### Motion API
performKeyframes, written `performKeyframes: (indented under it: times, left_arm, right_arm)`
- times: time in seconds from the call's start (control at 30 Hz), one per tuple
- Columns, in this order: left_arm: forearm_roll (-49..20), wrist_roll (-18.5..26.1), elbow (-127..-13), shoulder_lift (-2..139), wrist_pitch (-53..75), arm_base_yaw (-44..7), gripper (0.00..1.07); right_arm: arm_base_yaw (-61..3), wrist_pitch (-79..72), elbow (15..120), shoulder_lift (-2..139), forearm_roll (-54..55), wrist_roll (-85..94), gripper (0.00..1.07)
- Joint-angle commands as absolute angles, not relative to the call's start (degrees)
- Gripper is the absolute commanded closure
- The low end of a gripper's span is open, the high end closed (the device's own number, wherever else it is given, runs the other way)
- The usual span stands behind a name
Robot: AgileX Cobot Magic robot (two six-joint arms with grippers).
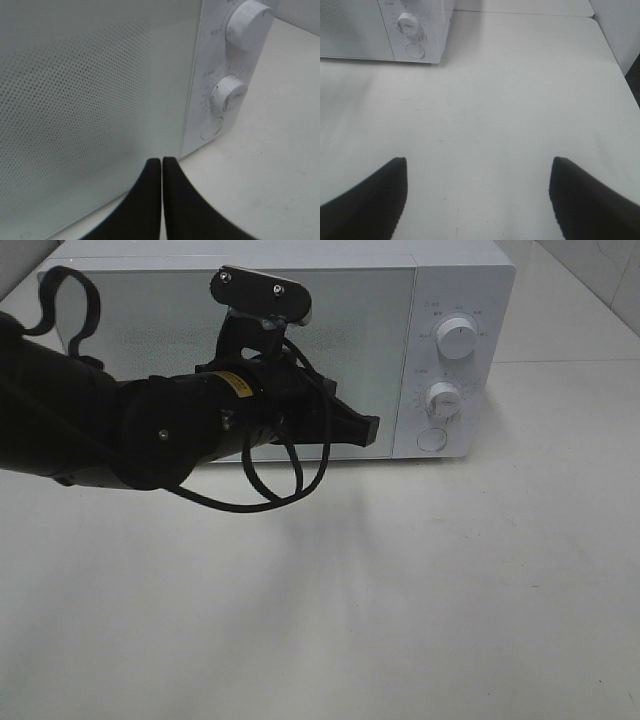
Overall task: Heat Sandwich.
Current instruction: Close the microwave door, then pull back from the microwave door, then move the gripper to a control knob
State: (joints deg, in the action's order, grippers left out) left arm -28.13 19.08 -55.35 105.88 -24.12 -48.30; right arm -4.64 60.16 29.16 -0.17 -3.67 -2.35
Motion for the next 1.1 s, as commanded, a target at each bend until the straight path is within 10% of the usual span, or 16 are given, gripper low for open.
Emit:
performKeyframes:
  times: [0.03, 0.17, 0.33, 0.77, 1.1]
  left_arm:
    - [-28.2, 18.7, -53.8, 102.7, -19.9, -48.5, 1.06]
    - [-27.0, 18.9, -52.9, 100.2, -11.7, -48.5, 0.80]
    - [-27.4, 18.4, -52.9, 98.1, -0.7, -48.5, 0.02]
    - [-10.1, 17.4, -52.9, 89.8, 26.5, -48.0, 0.04]
    - [11.1, -2.5, -52.9, 84.1, 39.8, -47.6, 0.04]
  right_arm:
    - [-4.6, 59.6, 28.9, -1.7, -3.8, -2.6, 0.31]
    - [-4.6, 59.6, 28.9, -1.7, -3.8, -2.6, 0.31]
    - [-4.6, 59.6, 28.9, -1.7, -3.8, -2.6, 0.31]
    - [-4.6, 59.6, 28.9, -1.7, -3.8, -2.6, 0.31]
    - [-4.6, 59.6, 28.9, -1.7, -3.8, -2.6, 0.31]
